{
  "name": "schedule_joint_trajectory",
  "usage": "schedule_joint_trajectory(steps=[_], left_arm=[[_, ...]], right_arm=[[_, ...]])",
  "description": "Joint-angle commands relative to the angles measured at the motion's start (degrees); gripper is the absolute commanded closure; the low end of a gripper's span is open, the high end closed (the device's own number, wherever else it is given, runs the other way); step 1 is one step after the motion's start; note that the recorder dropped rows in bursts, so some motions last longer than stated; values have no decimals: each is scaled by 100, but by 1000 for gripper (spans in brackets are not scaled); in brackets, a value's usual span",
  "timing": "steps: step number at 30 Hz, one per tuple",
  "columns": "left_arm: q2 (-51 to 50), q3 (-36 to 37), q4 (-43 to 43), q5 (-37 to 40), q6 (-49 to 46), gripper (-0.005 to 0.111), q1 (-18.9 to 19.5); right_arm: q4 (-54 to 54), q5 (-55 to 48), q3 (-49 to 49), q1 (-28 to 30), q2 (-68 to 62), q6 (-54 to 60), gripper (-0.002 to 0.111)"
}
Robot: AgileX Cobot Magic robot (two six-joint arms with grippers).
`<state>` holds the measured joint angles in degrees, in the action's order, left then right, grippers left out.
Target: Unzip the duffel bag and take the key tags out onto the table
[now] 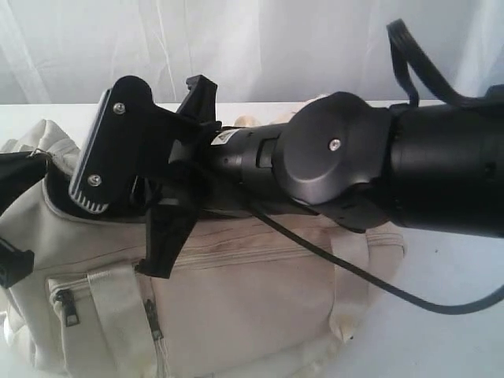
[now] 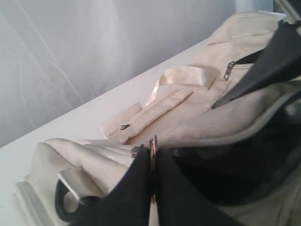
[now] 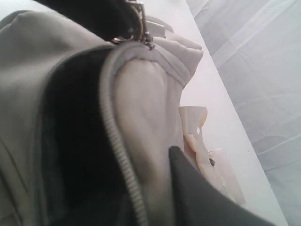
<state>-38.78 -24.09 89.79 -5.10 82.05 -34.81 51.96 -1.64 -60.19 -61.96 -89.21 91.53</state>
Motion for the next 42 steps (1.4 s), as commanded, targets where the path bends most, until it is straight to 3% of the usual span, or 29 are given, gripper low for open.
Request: schedule_joint_trajectory(steps=[1,6,21,25,33,42], left_arm=[[53,-60,110,821,17,107,-18],[53,-60,309,1699,17,107,-18],[-890,-71,1016,2948,277,107,-18],[-1089,-110,1016,3217,796,107,-18],[-1490,-409,1016,3773,811,107,6],[-2126,-466,1016,3722,840,107,706]], right_arm=[[46,-269,-46,-27,24,-57,108],[5,-962,-46,-27,84,-35,108],[-618,-2131,-46,-27,700,-53,108],[-1135,-2491,-46,-27,831,-564,108],[-2201,-3033,-46,-27,1059,-1719,108],[-2426,-3140,-46,-27,1641,-1858,108]])
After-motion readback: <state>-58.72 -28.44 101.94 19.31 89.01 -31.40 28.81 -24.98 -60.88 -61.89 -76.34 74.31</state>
